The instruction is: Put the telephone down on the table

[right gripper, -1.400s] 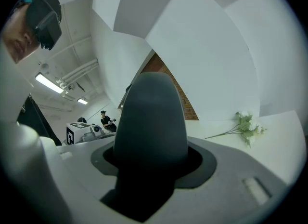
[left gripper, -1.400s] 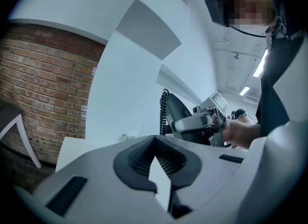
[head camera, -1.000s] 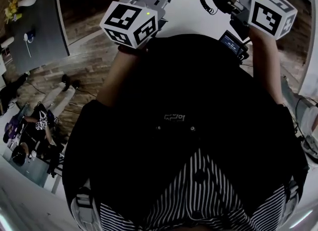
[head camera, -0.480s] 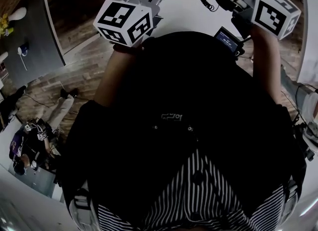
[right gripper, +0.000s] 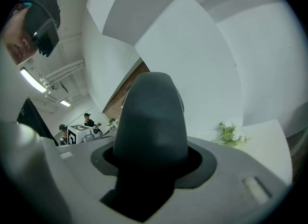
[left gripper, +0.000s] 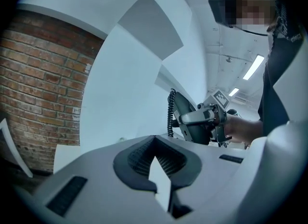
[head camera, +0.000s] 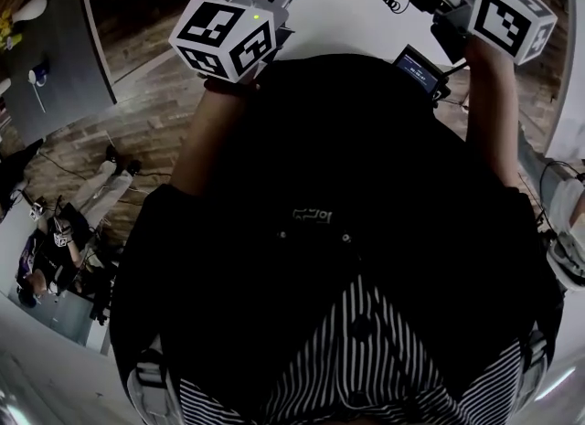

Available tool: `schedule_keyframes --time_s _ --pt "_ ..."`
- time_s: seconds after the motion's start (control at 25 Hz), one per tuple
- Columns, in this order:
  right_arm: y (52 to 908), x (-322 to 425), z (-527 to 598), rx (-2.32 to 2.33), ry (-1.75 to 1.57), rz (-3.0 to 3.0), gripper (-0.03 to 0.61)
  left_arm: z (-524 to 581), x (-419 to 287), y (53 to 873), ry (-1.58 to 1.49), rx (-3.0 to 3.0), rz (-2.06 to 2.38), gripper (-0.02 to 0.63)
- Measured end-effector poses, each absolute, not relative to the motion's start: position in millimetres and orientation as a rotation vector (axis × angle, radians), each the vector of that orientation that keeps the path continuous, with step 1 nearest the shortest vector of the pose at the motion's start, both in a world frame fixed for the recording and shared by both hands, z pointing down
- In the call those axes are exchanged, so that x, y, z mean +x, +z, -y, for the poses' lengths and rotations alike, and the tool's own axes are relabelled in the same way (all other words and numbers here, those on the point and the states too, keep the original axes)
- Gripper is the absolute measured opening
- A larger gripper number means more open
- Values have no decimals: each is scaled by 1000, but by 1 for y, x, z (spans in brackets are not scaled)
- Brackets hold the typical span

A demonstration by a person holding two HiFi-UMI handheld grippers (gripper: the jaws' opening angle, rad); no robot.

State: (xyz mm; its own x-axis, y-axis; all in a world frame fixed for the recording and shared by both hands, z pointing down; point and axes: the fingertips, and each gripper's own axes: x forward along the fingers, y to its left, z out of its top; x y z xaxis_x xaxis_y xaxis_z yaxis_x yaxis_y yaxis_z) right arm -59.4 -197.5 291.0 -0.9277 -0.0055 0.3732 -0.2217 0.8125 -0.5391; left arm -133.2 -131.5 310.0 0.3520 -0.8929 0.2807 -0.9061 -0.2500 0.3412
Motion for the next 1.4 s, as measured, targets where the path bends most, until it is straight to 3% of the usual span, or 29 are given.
schedule_keyframes --time_s 0.4,1.4 --pt "302 -56 202 160 838 2611 268 110 -110 309 38 2195 1524 2" --pt "354 -75 201 77 759 2432 268 45 -137 310 -42 1983 1683 2"
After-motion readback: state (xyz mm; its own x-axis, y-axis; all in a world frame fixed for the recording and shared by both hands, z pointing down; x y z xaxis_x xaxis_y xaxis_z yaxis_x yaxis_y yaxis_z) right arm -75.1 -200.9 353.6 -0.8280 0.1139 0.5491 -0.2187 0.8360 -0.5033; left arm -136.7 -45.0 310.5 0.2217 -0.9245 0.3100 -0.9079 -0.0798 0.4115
